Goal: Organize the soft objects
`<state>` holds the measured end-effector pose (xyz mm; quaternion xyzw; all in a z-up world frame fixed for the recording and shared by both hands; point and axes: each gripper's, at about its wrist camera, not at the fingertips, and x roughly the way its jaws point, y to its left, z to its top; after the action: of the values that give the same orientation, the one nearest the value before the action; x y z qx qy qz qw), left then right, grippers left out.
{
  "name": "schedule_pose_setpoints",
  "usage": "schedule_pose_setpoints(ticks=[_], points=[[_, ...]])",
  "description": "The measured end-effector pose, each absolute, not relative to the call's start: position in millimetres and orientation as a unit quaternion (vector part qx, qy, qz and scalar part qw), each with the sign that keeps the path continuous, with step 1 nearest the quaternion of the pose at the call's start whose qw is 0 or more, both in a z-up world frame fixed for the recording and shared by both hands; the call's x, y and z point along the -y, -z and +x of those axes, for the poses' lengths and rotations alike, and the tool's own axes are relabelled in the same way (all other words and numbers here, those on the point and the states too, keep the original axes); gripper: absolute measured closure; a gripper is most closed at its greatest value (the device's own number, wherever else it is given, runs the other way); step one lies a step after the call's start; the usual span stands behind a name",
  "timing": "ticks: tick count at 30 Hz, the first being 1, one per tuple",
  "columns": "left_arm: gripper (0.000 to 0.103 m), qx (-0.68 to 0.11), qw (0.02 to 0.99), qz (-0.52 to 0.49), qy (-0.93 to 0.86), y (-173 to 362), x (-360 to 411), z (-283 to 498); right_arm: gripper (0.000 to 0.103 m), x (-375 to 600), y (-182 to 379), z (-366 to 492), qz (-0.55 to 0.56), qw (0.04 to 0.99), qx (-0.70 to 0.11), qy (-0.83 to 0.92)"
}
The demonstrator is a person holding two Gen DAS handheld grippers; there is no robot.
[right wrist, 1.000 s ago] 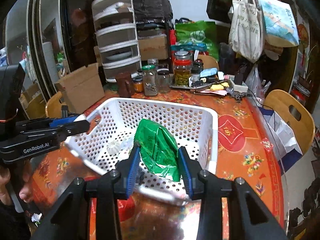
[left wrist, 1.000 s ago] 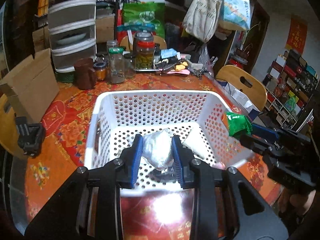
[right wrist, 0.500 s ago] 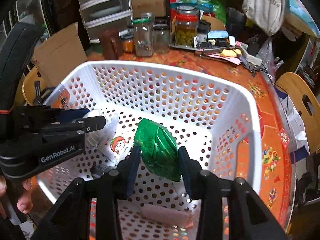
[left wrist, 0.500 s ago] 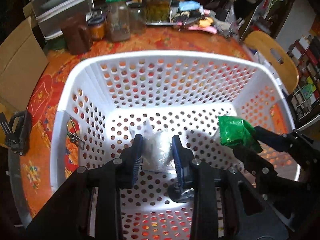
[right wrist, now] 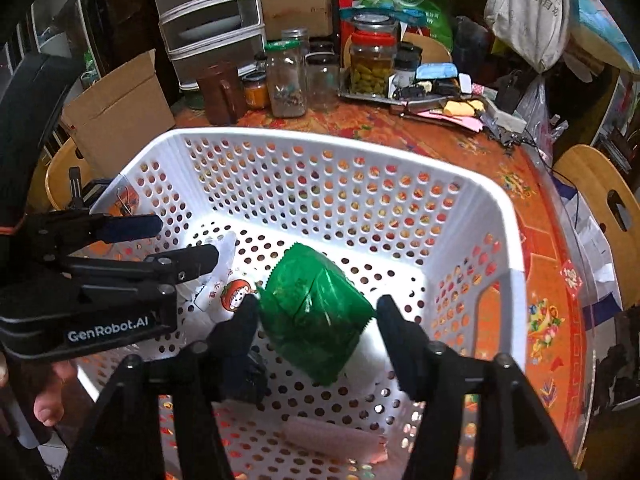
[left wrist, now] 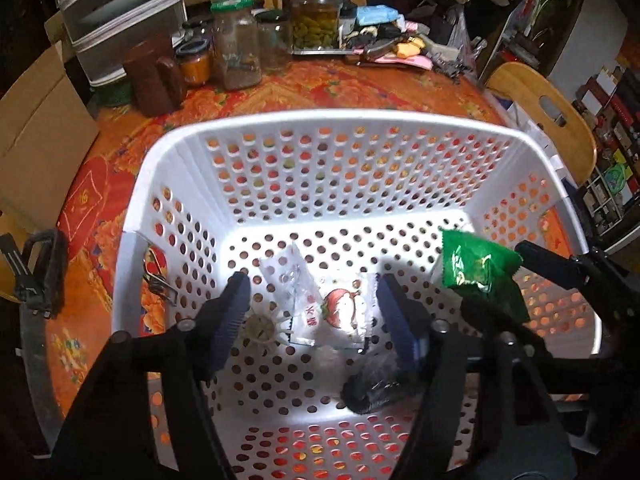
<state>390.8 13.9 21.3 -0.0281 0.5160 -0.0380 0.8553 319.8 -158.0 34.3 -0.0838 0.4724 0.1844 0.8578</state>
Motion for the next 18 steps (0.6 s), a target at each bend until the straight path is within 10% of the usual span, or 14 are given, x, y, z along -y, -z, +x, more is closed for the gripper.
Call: schedule_pose_setpoints(ticks=[18], points=[[0.000,-0.490,0.872,-0.002,0.027,-46.7,-3.8,378.7,0.002,163.4,-45.2,300.7,-0.094,0.867,-0.455,-0.179]])
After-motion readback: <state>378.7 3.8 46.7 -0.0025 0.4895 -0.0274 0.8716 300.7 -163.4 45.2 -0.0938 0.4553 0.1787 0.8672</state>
